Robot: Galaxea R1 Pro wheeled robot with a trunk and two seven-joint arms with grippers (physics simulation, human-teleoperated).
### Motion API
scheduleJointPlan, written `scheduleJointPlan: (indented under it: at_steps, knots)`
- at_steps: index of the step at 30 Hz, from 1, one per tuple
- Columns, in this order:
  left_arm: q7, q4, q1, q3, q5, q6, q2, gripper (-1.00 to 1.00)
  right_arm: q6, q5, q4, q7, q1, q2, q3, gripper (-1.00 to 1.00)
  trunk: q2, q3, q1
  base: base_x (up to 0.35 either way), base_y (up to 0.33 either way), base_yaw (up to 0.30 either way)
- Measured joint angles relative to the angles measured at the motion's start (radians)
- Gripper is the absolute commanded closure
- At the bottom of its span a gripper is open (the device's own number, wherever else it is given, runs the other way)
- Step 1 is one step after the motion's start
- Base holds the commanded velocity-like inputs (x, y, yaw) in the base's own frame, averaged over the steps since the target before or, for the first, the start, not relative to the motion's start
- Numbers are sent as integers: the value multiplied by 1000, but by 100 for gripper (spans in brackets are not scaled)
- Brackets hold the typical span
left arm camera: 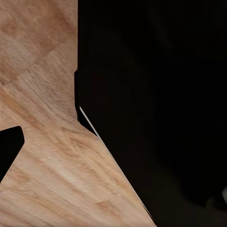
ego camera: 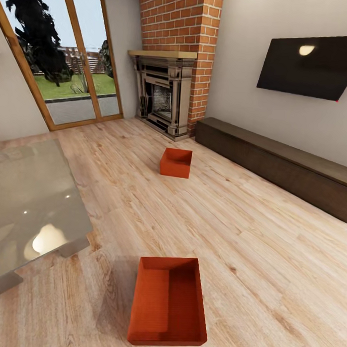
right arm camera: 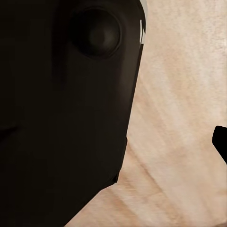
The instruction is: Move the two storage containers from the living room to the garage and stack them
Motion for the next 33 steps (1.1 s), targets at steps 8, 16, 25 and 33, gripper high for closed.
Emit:
scheduleJointPlan:
  at_steps: [8, 16, 25, 33]
  knots:
    - [0, -1, 0, -5, -5, 7, -3, -100, 9, 10, -1, -7, 0, 0, 10, -100, 0, 0, 0, 0, 0, 0]
    - [-4, -254, -1, -11, -7, 20, -6, -100, 14, 18, -148, -10, 4, -8, 13, -100, 0, 0, 0, 0, 0, 0]
    - [1, -901, -98, -10, 1, 495, -10, -100, 236, 13, -423, -117, -280, -33, 2, -100, 0, 1, 0, 0, 0, 0]
    - [3, -909, -257, -12, -4, 557, -50, -100, 302, 13, -428, -125, -429, -32, 2, -100, 0, 0, 0, 0, 0, 0]
